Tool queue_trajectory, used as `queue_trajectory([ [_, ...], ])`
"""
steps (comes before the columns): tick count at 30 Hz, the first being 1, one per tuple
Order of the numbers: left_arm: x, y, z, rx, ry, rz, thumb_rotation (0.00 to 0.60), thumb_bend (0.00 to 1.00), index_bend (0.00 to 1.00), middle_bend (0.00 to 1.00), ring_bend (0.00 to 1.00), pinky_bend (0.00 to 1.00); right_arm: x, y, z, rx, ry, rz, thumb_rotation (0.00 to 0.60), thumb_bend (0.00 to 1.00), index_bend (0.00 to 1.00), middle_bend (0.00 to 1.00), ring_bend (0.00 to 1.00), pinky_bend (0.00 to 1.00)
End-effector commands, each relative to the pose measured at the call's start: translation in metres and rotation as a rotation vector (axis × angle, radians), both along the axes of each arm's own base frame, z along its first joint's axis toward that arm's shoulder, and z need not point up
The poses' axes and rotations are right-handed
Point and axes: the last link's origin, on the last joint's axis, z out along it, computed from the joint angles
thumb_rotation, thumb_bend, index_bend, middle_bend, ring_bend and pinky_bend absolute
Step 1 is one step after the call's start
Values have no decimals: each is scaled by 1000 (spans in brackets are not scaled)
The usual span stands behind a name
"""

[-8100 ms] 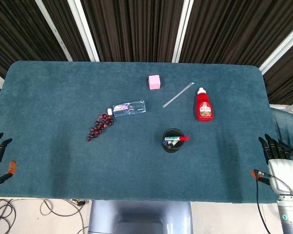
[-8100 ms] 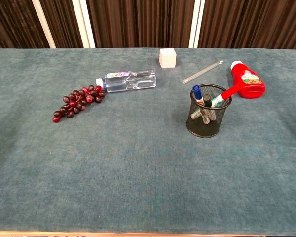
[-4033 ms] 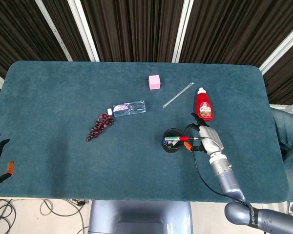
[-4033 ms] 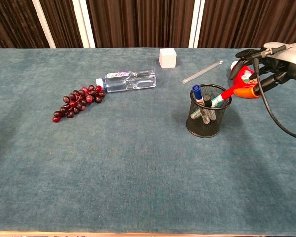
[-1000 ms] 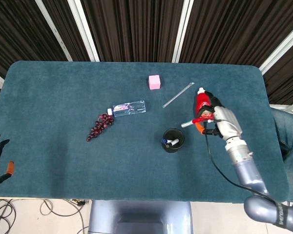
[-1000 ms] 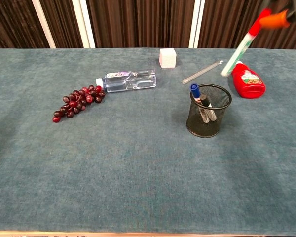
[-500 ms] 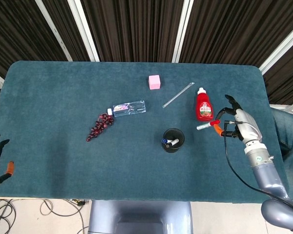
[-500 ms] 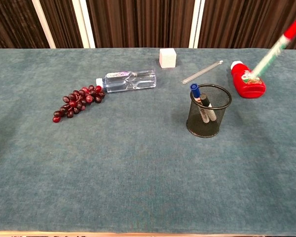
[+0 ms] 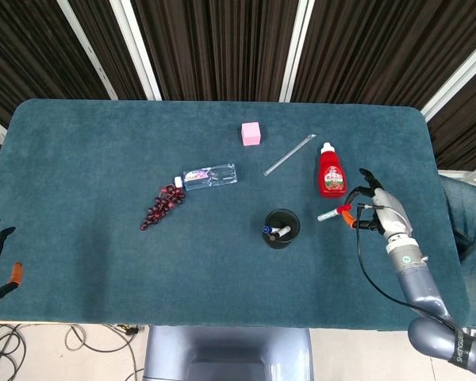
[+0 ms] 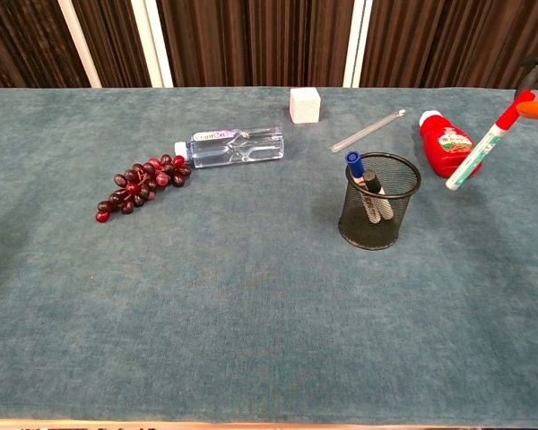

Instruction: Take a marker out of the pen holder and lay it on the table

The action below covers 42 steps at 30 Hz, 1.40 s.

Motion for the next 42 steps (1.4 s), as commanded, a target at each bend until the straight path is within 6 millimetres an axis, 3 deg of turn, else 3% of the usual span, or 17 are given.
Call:
queue_trajectory([
  [1, 0, 0, 0, 0, 1, -1, 600, 432, 143, 15, 0, 0, 0, 1, -2, 12, 12, 3, 600, 507, 684, 0, 74, 196],
  [10, 1, 0, 0, -1, 1, -3, 600, 432, 143, 15, 0, 0, -3, 15, -7, 119, 66, -10, 600, 442, 527, 0, 41, 196],
  [15, 1, -1, 0, 2, -1, 0, 600, 432, 143, 15, 0, 0, 0, 24, -9, 181, 77, -3, 600, 314, 314, 0, 29, 196],
  [20, 1, 0, 0, 4, -2, 2, 600, 432, 142, 15, 0, 0, 6, 25, -8, 177, 65, 10, 600, 264, 196, 0, 29, 196],
  [33, 0, 0, 0, 4, -3, 3, 600, 432, 143, 15, 0, 0, 14, 25, 9, 89, 101, 68, 600, 261, 169, 0, 30, 196],
  [42, 1, 0, 0, 4, -1, 1, 600, 432, 143, 14, 0, 0, -10, 59, 41, -156, 310, 103, 600, 249, 169, 0, 33, 195],
])
